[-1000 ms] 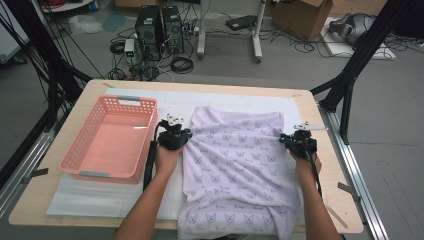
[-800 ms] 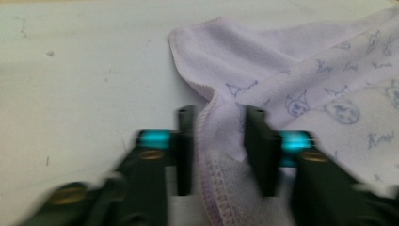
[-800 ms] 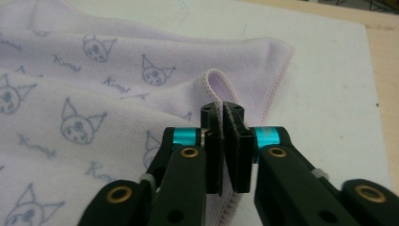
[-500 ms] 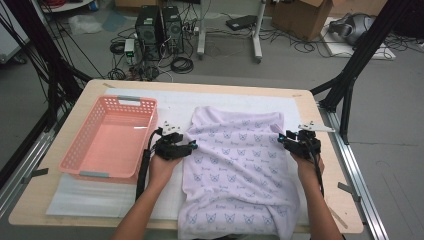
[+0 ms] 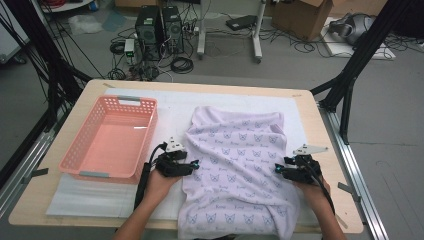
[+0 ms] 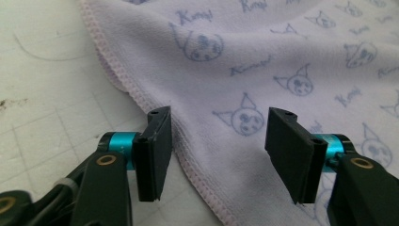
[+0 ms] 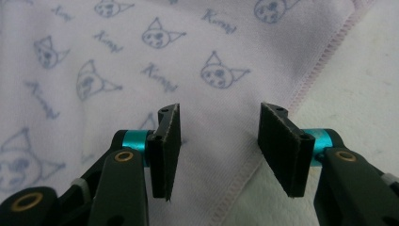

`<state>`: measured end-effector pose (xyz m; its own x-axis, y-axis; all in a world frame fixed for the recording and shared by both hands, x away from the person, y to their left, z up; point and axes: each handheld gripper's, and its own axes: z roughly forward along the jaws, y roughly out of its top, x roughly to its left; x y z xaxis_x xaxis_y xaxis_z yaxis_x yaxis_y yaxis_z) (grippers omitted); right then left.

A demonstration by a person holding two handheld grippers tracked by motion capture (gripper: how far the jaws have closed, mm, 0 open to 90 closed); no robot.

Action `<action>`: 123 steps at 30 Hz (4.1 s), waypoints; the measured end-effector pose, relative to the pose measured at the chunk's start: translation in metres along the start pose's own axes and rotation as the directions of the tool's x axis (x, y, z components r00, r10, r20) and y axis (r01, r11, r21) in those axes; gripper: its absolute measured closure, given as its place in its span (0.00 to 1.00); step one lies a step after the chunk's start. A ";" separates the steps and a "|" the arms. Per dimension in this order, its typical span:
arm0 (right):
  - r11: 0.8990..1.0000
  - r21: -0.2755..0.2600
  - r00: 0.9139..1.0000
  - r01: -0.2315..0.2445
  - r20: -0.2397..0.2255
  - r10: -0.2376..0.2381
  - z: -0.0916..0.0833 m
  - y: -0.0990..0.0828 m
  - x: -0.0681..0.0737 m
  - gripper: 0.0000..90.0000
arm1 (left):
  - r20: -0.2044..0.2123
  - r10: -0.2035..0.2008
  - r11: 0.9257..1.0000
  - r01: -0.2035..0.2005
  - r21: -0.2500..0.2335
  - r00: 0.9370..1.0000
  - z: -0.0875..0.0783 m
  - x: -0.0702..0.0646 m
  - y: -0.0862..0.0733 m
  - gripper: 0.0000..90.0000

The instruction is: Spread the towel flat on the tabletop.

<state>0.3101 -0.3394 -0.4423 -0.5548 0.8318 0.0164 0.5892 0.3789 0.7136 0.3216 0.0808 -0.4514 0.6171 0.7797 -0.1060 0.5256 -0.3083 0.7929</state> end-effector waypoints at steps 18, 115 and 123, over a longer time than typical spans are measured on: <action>0.988 -0.132 0.987 -0.074 0.135 0.092 0.026 0.029 -0.030 0.98 | -0.153 -0.154 0.986 0.143 -0.084 0.976 0.024 0.036 0.038 0.94; 0.991 -0.082 0.994 -0.108 0.013 0.109 -0.062 -0.074 0.054 0.96 | -0.108 -0.080 0.995 0.072 -0.074 0.991 -0.078 -0.058 -0.074 0.94; 0.996 -0.060 0.997 -0.068 -0.024 0.067 -0.076 -0.084 0.062 0.96 | -0.064 -0.067 0.994 0.061 -0.091 0.996 -0.100 -0.071 -0.096 0.95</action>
<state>0.1810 -0.3503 -0.4480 -0.5280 0.8454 0.0805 0.5895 0.2967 0.7513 0.1691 0.1097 -0.4598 0.5417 0.8319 -0.1205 0.5069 -0.2089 0.8363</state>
